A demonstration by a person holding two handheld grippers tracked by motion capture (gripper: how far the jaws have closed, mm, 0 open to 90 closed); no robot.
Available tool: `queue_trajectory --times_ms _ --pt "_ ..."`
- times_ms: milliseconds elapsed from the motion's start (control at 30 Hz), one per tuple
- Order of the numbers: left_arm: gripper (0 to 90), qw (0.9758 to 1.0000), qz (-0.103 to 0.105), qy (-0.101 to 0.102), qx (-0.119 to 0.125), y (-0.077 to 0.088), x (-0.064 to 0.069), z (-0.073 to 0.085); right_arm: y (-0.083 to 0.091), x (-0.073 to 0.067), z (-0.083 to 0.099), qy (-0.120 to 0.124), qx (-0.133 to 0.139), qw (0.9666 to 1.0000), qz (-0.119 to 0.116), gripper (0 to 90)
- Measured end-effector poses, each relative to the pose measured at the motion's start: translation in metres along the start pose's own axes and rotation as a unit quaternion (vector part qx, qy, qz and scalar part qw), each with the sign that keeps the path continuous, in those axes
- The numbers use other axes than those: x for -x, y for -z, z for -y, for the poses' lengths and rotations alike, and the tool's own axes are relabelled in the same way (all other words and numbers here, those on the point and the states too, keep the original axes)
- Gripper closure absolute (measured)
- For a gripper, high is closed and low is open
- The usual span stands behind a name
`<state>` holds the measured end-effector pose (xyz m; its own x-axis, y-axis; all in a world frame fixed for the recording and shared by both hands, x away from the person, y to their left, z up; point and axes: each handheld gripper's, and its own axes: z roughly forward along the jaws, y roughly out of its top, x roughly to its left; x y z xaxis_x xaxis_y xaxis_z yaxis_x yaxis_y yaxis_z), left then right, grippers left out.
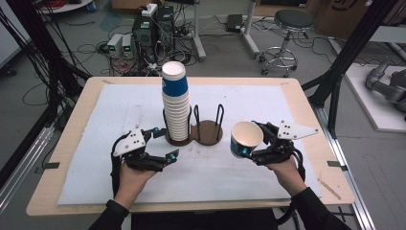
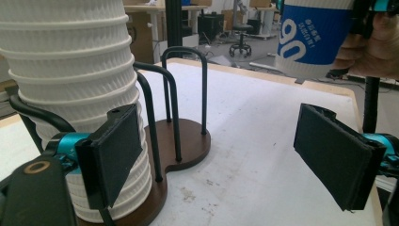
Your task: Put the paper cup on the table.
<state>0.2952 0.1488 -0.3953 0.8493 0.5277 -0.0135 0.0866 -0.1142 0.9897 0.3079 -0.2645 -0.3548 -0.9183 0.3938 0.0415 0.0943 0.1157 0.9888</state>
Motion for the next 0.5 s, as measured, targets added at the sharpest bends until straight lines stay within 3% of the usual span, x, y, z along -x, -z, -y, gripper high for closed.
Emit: queue_trajectory --times_ms 500 --pt "15.5 0.9999 -0.015 0.005 -0.003 0.002 -0.001 0.006 0.007 0.020 0.001 0.000 -0.006 0.9992 0.041 20.8"
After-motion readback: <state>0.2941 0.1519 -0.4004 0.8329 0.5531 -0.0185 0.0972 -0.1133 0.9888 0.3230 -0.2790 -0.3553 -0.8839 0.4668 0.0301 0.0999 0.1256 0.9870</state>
